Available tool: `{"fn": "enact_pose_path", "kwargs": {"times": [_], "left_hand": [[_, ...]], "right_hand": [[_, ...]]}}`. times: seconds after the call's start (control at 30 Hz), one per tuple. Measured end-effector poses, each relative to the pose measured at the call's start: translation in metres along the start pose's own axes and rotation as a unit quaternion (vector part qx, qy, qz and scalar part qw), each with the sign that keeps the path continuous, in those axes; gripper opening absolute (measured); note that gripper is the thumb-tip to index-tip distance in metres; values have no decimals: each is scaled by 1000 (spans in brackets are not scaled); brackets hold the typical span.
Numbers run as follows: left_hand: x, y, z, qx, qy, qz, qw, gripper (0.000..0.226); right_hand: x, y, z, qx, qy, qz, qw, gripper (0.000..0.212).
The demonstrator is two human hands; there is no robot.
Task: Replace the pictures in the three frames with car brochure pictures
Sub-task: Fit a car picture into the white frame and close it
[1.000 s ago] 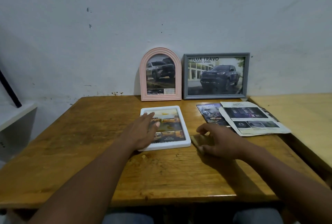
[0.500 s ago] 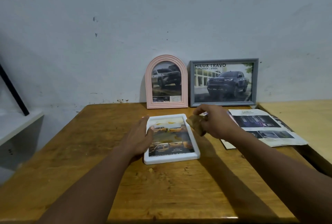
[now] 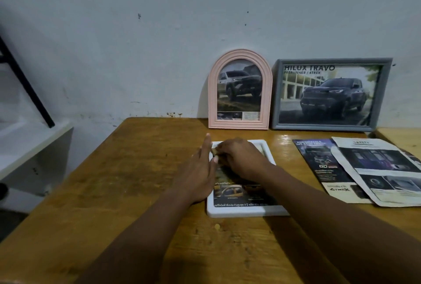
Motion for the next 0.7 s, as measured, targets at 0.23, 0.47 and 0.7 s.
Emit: {"fn": "enact_pose_path", "kwargs": {"times": [0.23, 0.47, 0.7], "left_hand": [[4, -4, 2, 18, 20, 40, 999, 67], [-1, 0, -4, 26, 38, 56, 997, 67], [-1, 0, -4, 29, 40, 64, 997, 66]], "right_hand": [[-4, -3, 3, 40, 44, -94, 994, 28], [-14, 3, -8, 39, 44, -20, 998, 37], [-21, -7, -22, 94, 47, -55, 993, 50]]}}
Point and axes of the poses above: each hand's wrist, its own z-axis towards the middle knuckle, its own y-axis out of the back of the hand, x = y × z, the point moved 7 cm from there along z, towards the middle knuckle, and after that the axes turned 2 degrees about y, right-handed, at the moved point
